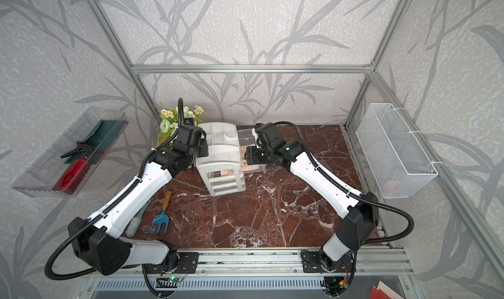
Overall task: Take the postcards out of the drawer
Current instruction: Pick up the postcard from the drawer.
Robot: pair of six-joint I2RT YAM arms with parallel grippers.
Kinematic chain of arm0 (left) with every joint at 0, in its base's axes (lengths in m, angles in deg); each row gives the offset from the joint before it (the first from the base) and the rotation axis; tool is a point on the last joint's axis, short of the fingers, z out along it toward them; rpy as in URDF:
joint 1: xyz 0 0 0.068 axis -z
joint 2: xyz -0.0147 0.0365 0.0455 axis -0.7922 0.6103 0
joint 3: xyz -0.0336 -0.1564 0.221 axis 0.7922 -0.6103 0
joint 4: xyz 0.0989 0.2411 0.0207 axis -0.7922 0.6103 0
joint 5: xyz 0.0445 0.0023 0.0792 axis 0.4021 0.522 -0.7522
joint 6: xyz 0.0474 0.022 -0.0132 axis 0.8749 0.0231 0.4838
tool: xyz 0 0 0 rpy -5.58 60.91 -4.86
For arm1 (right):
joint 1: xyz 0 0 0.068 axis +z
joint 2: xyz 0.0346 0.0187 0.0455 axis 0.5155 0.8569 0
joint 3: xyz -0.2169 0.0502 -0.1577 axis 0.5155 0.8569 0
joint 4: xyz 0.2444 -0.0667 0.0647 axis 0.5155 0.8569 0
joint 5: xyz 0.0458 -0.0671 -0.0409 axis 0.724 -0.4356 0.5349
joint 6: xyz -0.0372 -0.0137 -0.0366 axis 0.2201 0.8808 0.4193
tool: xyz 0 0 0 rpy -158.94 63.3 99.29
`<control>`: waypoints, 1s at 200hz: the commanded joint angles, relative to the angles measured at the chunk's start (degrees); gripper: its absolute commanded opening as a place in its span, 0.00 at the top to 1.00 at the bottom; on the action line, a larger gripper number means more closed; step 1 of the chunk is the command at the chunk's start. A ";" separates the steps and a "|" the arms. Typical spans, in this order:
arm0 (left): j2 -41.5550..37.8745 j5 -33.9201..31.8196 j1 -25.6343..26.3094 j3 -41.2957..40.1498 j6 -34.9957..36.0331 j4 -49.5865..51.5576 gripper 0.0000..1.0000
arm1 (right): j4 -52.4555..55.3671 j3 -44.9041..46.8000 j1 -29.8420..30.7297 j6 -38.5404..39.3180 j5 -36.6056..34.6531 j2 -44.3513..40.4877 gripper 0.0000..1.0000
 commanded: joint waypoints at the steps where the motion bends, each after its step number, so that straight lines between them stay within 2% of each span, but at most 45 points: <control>1: 0.10 0.73 -0.26 -2.01 2.83 6.25 1.00 | 2.32 -3.38 0.13 1.12 -1.85 2.03 0.40; 111: 0.30 3.09 -0.28 -2.55 2.95 5.56 1.00 | 9.04 -13.13 0.12 1.68 -6.57 14.85 0.40; 200: -0.28 4.14 -0.27 -3.56 3.08 5.20 1.00 | 14.33 -20.30 0.11 3.28 -9.54 21.12 0.32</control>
